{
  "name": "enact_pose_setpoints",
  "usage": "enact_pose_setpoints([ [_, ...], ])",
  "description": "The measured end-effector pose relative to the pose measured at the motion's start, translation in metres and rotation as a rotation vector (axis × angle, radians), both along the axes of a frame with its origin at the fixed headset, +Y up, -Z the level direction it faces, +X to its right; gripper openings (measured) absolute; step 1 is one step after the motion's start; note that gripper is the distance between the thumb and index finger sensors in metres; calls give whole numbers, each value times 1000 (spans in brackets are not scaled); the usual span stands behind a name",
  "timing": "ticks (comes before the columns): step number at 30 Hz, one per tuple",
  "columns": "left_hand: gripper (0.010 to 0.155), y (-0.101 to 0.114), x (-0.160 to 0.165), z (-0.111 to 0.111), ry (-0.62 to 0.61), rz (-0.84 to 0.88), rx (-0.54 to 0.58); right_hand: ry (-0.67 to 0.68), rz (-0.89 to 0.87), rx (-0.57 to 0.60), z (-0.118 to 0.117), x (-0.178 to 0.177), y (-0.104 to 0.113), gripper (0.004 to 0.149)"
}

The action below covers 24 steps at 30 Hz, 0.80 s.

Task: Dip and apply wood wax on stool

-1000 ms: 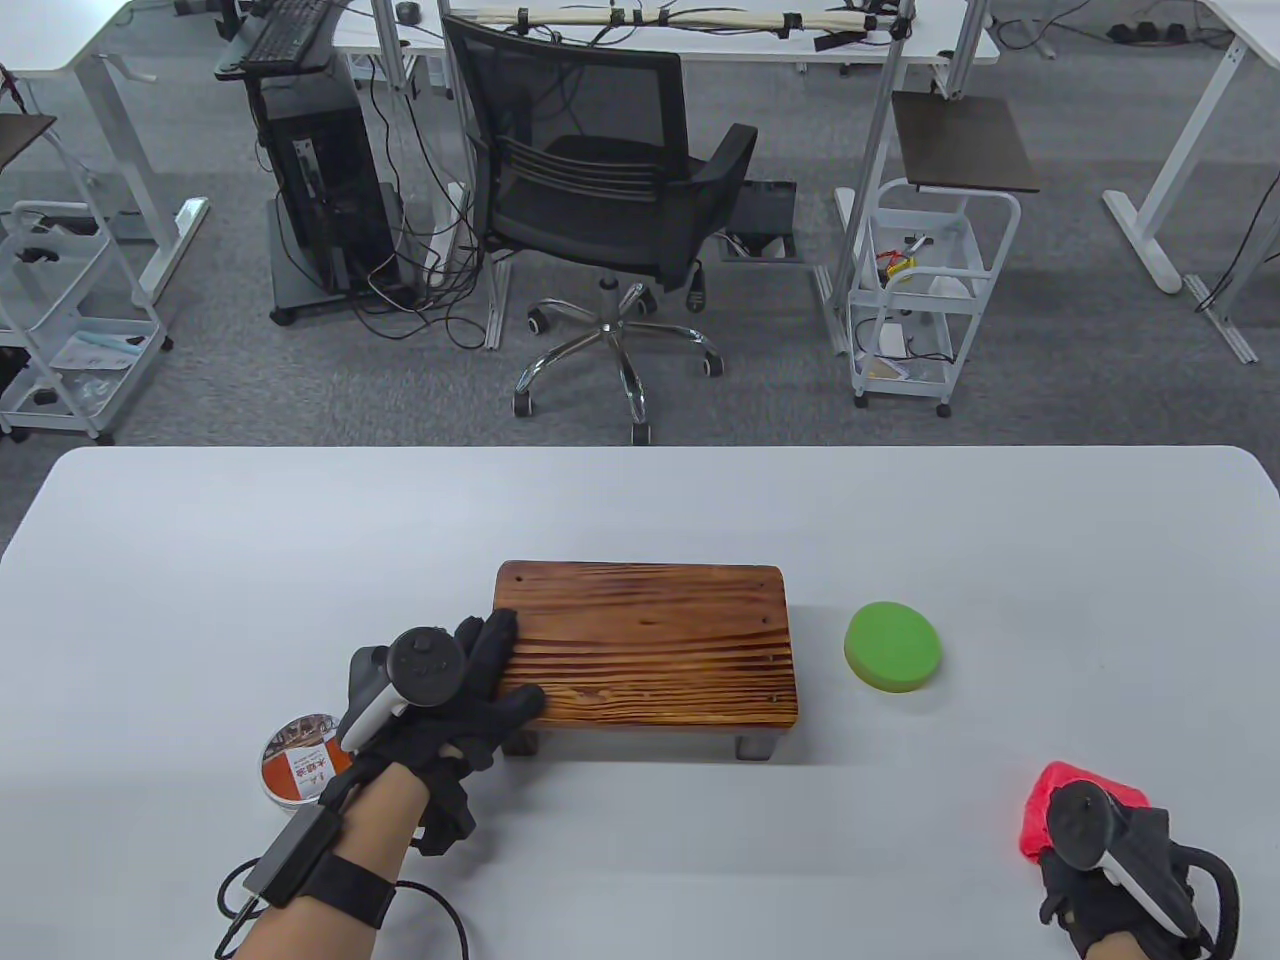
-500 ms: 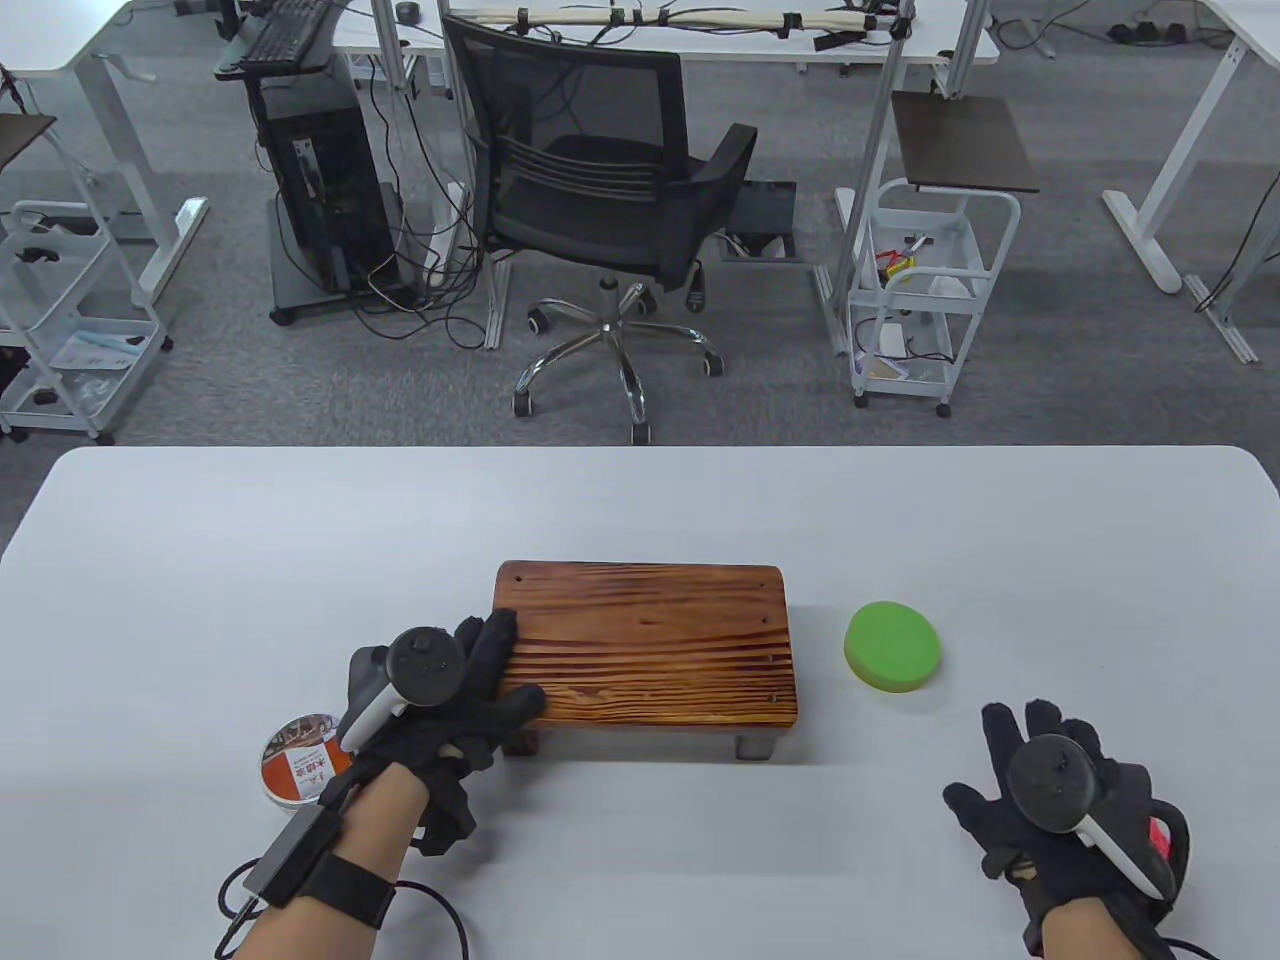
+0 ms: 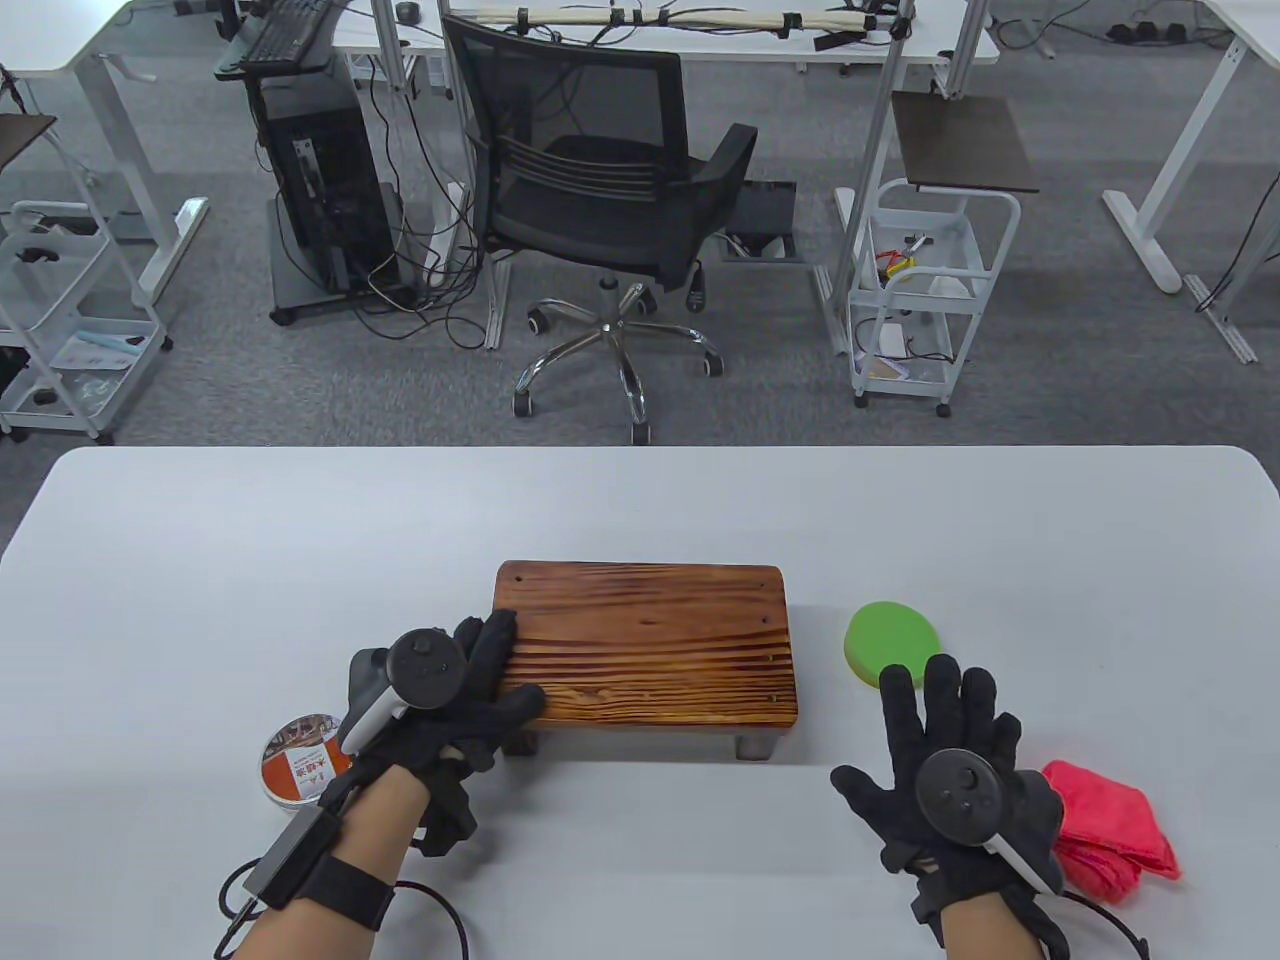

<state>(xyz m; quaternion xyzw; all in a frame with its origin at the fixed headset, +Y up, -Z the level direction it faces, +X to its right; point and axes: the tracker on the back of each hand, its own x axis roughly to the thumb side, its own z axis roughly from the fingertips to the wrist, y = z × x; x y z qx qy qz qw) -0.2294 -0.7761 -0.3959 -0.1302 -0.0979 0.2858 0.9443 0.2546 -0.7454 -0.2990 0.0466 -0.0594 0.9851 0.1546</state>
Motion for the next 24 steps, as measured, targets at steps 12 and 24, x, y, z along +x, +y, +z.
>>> enact_pose_setpoints([
  [12,103,38,-4,21,28,-17,91,27,-60,-28,3,5,-8,102],
  [24,108,92,-94,66,201,-193,154,82,-61,-38,6,-1,-6,101],
])
